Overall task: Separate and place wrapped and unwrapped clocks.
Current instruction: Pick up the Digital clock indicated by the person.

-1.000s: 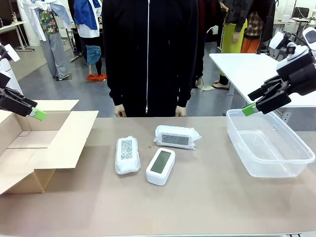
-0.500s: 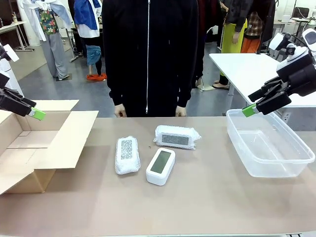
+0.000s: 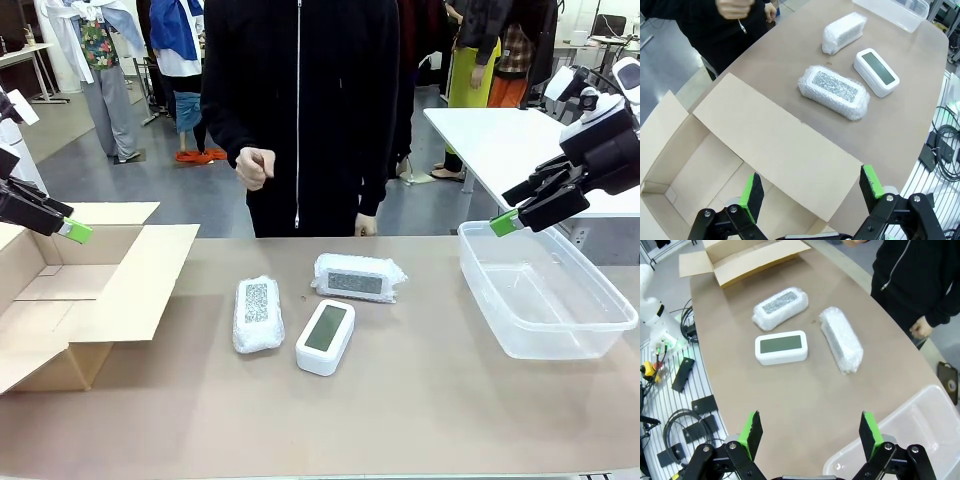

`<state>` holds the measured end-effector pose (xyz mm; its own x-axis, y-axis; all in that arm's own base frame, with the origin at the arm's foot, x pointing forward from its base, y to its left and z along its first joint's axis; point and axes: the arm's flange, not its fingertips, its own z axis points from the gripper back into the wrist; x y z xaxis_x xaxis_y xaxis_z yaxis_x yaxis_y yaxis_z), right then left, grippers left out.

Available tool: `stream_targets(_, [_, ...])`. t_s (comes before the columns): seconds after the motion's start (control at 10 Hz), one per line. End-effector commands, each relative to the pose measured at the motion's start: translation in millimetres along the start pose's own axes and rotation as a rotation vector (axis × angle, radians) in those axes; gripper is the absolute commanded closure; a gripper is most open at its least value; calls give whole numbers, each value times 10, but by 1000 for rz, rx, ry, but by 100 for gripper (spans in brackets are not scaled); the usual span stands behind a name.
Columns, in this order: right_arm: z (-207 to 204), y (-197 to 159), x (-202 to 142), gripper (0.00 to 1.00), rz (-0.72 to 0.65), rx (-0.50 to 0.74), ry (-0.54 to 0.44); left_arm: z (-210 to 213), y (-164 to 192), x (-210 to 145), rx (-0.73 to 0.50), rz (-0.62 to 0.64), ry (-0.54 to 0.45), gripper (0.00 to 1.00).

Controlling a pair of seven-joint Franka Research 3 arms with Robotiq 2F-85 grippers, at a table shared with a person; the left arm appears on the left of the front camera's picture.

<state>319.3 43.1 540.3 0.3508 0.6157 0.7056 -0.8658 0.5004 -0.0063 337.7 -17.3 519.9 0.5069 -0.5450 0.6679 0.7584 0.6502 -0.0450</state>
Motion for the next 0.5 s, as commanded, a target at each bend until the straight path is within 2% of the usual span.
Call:
stream_targets(0.0, [-30, -23, -10, 0, 8, 20, -11, -11, 15, -11, -15, -7, -5, 0])
stream_targets(0.4, [-30, -23, -10, 0, 8, 20, -11, -11, 15, -11, -15, -7, -5, 0])
